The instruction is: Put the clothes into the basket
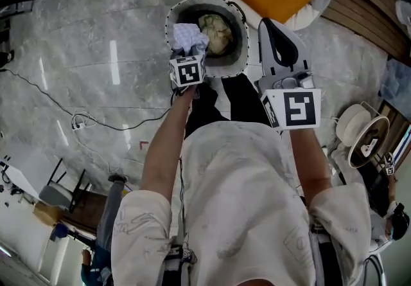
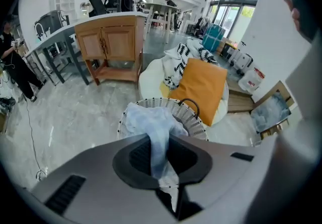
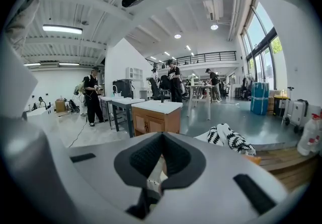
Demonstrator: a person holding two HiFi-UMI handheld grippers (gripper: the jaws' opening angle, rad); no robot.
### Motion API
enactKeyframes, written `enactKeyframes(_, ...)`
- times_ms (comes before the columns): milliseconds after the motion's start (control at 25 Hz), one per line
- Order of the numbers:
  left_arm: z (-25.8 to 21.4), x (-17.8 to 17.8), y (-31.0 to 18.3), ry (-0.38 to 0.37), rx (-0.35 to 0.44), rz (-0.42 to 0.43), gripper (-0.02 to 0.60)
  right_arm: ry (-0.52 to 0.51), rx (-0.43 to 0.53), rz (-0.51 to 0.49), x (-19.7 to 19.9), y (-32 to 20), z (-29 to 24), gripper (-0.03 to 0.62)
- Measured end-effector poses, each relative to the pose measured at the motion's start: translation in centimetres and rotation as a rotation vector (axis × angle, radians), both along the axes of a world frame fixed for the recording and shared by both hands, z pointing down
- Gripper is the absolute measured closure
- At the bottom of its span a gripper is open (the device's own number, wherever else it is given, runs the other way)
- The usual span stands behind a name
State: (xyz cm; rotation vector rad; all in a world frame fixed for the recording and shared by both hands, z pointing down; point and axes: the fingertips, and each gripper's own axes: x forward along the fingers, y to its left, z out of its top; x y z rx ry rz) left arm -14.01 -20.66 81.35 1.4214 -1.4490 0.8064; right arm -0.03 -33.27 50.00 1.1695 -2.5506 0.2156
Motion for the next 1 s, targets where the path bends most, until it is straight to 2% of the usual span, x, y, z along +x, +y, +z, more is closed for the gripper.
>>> enactKeyframes(360,1.9,-0.4,0.2,0.054,-0.102,-0.060,0.529,-0.004,-0.003,-0.014,-1.7,0.5,-0.1,0.606)
enactKeyframes(560,2.2,-1.0,0.8,0.059,-0.141,-0.112,0.424,0.002,-0.009,-0.017,-2.1,0.5,0.2,0.606)
enactKeyframes(680,2.2,-1.3,1.2,0.055,-0.147,-0.123,0.390,0.003,-0.010,-0.019,-2.2,0.5,0.3,0.606)
enactKeyframes(880,2.1,-1.5,2.1,0.060,-0.142,-0.114,0.390,0.006,-0.008,-0.018,-2.6,0.8,0.1,0.606)
enactKeyframes(1000,1.4,-1.2,2.2,0.061,-0.106,-0.086,0.390,0.009,-0.006,-0.016,-2.6,0.9,0.0,0.606)
